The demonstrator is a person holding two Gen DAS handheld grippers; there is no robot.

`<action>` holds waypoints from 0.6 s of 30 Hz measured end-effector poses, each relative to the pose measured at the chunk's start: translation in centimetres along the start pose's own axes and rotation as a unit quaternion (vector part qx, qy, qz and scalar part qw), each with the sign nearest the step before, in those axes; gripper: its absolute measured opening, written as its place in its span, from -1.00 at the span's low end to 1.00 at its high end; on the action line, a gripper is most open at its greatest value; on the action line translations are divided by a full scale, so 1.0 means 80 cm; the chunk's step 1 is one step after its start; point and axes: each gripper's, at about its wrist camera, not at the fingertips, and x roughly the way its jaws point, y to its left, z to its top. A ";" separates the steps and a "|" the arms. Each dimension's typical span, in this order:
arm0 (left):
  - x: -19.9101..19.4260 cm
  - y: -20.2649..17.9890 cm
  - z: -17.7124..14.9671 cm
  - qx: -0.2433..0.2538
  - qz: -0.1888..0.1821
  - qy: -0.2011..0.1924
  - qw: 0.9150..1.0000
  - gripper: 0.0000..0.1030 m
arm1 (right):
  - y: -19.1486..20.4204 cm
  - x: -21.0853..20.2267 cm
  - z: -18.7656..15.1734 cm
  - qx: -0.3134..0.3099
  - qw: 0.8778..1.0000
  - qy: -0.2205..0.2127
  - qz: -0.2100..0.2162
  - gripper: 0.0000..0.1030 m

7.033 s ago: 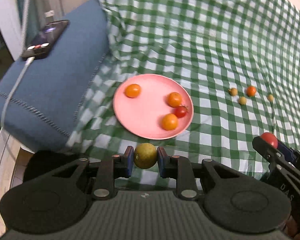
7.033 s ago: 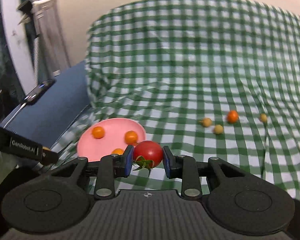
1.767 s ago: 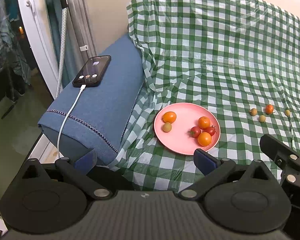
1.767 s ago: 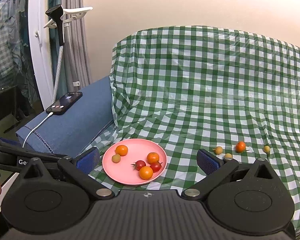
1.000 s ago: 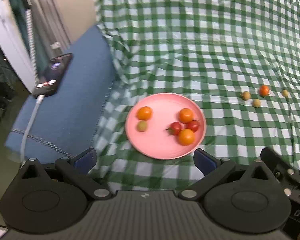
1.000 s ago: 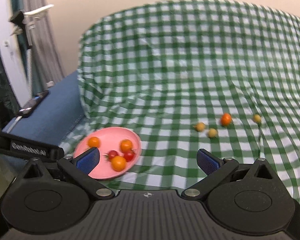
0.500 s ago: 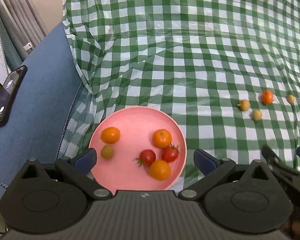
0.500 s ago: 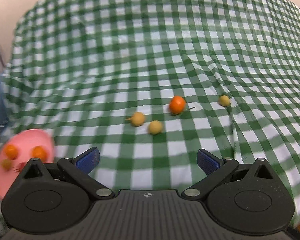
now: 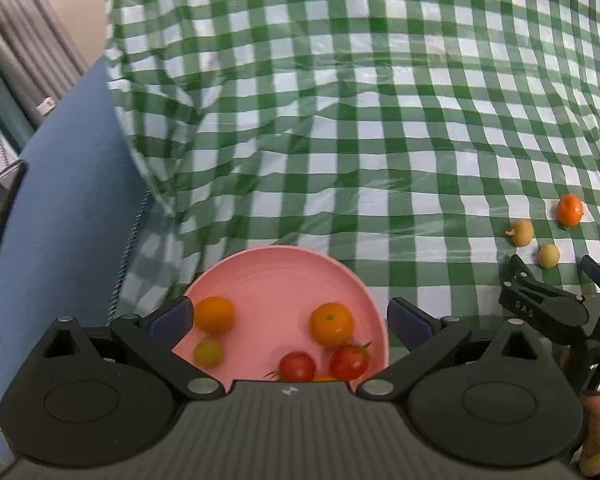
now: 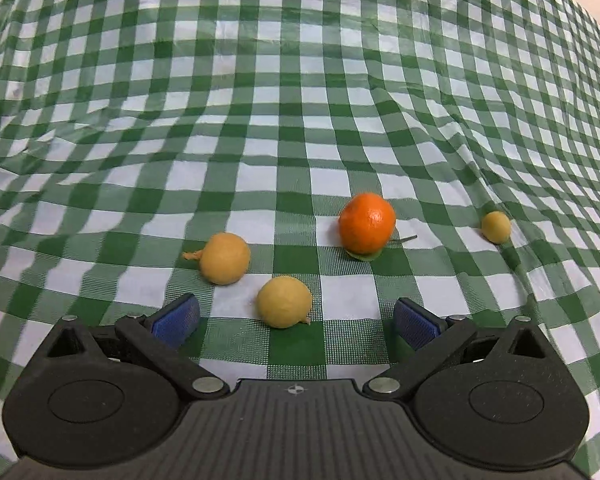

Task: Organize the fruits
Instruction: 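Grasp a yellow cherry tomato with the left tool while the right tool grasps a small pear-shaped fruit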

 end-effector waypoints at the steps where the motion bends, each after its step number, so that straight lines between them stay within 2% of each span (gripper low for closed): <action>1: 0.003 -0.007 0.005 0.002 -0.002 0.000 1.000 1.00 | -0.002 0.001 -0.001 0.005 1.000 -0.002 -0.003 0.98; 3: 0.012 -0.025 0.014 0.012 -0.011 -0.006 1.000 1.00 | -0.010 0.001 0.000 0.010 1.000 -0.002 -0.024 0.93; 4: 0.016 -0.037 0.020 0.021 -0.016 -0.010 1.000 1.00 | -0.017 0.000 0.001 0.017 0.999 -0.004 -0.036 0.81; 5: 0.021 -0.048 0.025 0.030 -0.022 -0.015 0.999 1.00 | -0.025 0.000 0.003 0.027 0.999 -0.003 -0.036 0.57; 6: 0.027 -0.063 0.033 0.041 -0.034 -0.021 0.998 1.00 | -0.033 -0.001 0.004 0.039 0.999 -0.002 -0.034 0.46; 8: 0.038 -0.089 0.044 0.060 -0.062 -0.026 0.996 1.00 | -0.042 -0.003 0.006 0.044 0.998 -0.004 -0.039 -0.03; 10: 0.054 -0.121 0.056 0.084 -0.103 -0.023 0.991 1.00 | -0.049 -0.003 0.006 0.047 0.998 -0.002 -0.049 -0.05; 13: 0.078 -0.161 0.066 0.108 -0.133 -0.015 0.985 1.00 | -0.065 -0.005 0.005 0.063 0.996 0.003 -0.063 -0.02; 18: 0.117 -0.209 0.070 0.137 -0.150 0.009 0.979 1.00 | -0.076 -0.001 0.008 0.074 0.995 0.004 -0.070 0.02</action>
